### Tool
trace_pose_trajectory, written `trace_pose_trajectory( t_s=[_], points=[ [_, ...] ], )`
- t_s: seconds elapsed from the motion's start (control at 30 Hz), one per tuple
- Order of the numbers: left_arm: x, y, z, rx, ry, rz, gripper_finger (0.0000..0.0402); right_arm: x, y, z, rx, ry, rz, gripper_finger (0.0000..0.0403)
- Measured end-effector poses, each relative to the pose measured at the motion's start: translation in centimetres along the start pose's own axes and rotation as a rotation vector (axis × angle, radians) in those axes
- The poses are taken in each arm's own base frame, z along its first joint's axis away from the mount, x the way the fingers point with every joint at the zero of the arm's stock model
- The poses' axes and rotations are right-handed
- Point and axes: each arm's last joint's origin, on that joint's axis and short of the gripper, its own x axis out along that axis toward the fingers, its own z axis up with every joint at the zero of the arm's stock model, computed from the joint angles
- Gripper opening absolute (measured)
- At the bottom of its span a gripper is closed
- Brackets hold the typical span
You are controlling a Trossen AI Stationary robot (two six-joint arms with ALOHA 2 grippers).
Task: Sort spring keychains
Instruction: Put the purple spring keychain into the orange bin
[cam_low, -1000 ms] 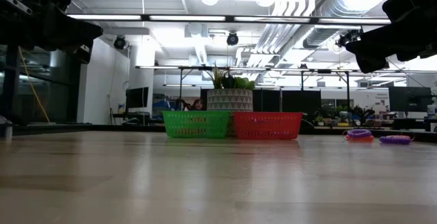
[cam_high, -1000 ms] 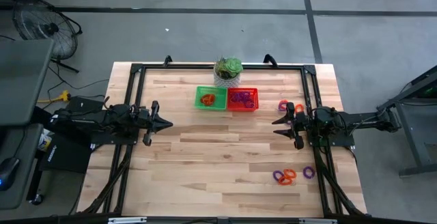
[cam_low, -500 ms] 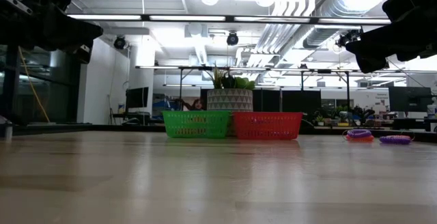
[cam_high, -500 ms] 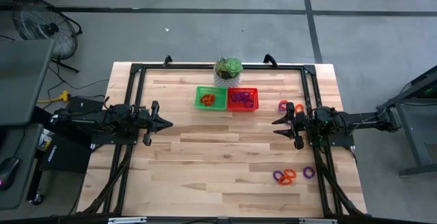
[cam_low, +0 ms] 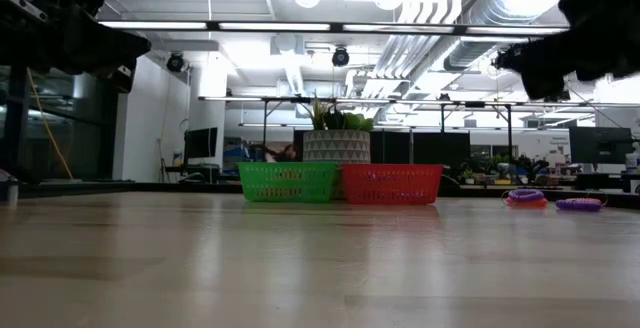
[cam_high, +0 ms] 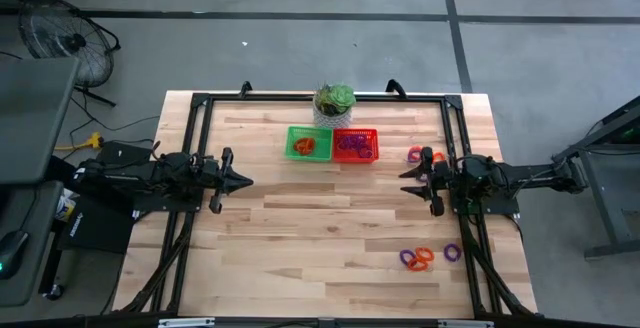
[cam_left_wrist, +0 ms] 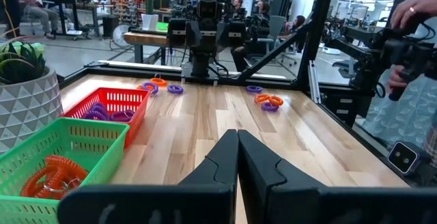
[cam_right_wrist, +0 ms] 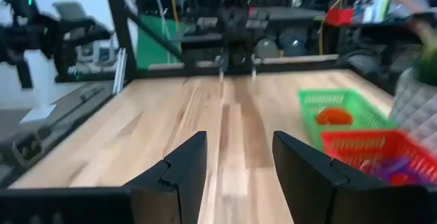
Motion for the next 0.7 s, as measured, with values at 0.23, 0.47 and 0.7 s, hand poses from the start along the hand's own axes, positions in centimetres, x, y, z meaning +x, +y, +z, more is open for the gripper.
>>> trace_pose_trajectory(
  t_s=[0.23,0.47,0.7],
  points=[
    [0.0,0.0,0.0,0.000,-0.001,0.000,0.0000,-0.7,0.1,4.1,-0.026,0.035,-0.068,0.0159],
    [0.0,0.0,0.0,0.000,-0.001,0.000,0.0000,0.0,-0.1,8.5,0.056,0.124,-0.129,0.0161],
    [0.0,0.0,0.0,0.000,-0.001,0.000,0.0000,1.8,-1.8,12.2,0.187,0.207,-0.299,0.0161]
  ],
)
